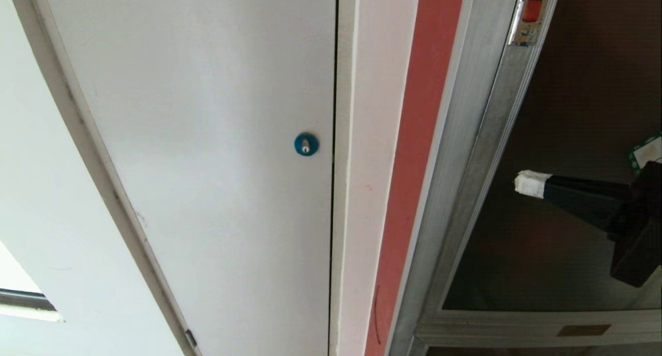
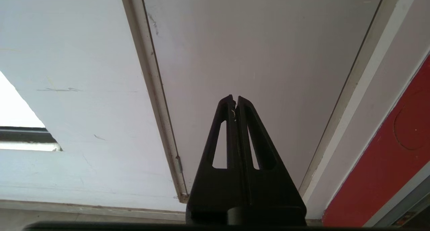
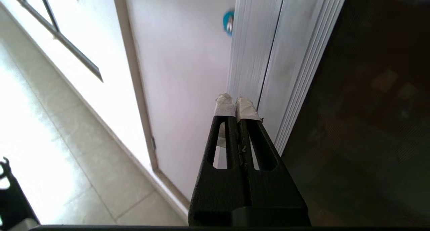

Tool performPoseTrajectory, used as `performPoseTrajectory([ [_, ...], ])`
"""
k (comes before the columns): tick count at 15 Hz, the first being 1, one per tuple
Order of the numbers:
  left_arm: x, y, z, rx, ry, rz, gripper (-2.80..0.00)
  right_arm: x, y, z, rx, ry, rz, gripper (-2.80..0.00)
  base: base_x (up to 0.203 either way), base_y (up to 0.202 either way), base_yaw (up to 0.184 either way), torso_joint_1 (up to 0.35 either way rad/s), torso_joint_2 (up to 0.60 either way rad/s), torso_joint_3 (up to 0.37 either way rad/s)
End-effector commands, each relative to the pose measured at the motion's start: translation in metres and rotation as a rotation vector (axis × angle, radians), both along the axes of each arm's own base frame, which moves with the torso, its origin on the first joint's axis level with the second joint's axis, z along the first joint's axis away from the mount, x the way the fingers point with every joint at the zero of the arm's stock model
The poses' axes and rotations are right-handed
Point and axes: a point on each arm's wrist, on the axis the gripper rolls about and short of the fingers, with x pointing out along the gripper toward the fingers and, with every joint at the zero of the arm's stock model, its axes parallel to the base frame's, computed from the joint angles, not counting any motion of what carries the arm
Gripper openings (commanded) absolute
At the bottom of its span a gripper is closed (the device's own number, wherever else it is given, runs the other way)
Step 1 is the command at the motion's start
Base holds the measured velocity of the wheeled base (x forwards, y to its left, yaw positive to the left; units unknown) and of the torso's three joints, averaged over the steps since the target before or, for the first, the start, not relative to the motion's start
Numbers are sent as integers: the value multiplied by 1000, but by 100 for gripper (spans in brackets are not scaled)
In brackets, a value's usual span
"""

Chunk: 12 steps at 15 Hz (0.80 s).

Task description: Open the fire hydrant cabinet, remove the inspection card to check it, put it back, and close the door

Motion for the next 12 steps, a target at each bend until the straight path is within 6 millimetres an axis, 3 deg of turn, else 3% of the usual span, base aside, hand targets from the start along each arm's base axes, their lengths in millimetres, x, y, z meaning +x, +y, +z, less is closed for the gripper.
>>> performPoseTrajectory([
  [1, 0, 0, -1, 0, 2, 0, -280, -5, -2, 13, 27, -43, 3, -280, 0, 0, 0, 0, 0, 0],
  [12, 0, 0, -1, 0, 2, 0, -280, -14, 2, 103, 217, -16, 81, -280, 0, 0, 0, 0, 0, 0],
])
